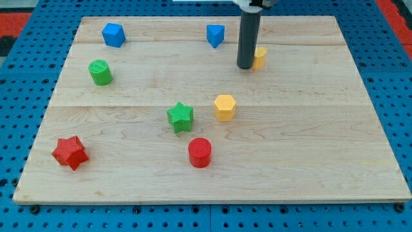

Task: Slide the yellow heart to the top right

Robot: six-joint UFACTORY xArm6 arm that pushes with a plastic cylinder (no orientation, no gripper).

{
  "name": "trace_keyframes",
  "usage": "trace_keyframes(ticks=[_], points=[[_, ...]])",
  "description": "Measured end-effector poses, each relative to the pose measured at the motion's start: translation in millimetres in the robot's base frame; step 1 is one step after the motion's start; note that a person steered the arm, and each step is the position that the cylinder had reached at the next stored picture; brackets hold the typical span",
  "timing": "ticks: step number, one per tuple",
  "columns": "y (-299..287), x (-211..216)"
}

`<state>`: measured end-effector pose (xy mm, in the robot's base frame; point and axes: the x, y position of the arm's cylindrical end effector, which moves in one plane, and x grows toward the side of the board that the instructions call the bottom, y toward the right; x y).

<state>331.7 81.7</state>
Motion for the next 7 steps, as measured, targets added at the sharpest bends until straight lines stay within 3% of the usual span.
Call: trace_keyframes(ticks=[3,5,6,7], points=[[60.1,-30.2],[80.5,11.7],[72.0,-36.2],[117.6,-59.9]])
